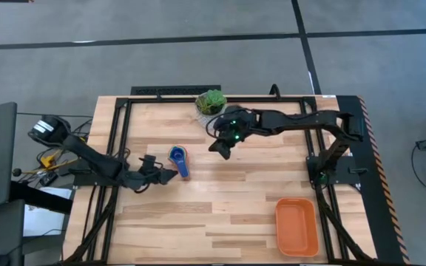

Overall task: Nest measuring cups in basket
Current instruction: Put the stacked measuring cups into the orange bin

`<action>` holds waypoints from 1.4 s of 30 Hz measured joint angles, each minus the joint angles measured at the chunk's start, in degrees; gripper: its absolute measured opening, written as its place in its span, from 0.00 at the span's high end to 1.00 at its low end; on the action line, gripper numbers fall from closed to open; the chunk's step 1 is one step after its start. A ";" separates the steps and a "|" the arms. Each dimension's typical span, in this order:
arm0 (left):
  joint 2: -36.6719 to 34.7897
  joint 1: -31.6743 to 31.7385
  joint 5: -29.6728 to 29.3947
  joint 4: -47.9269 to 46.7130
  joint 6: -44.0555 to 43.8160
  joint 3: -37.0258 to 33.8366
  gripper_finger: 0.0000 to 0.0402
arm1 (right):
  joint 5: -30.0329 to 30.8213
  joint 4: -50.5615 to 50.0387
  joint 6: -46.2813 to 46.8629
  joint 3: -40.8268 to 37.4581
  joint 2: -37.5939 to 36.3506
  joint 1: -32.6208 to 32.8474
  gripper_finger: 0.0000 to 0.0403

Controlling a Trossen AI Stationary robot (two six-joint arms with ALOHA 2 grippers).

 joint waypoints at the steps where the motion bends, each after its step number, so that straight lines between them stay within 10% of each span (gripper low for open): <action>1: 1.58 -0.15 -0.32 1.30 -0.50 0.00 0.34 | -0.30 0.11 0.03 0.00 0.02 0.21 0.84; 17: 20.24 1.03 -4.07 11.77 -1.70 5.89 0.34 | -4.03 0.32 0.26 0.00 0.07 0.65 0.84; 42: 21.98 11.30 2.13 18.68 2.11 7.13 0.34 | -12.89 0.50 0.08 0.04 0.11 0.56 0.84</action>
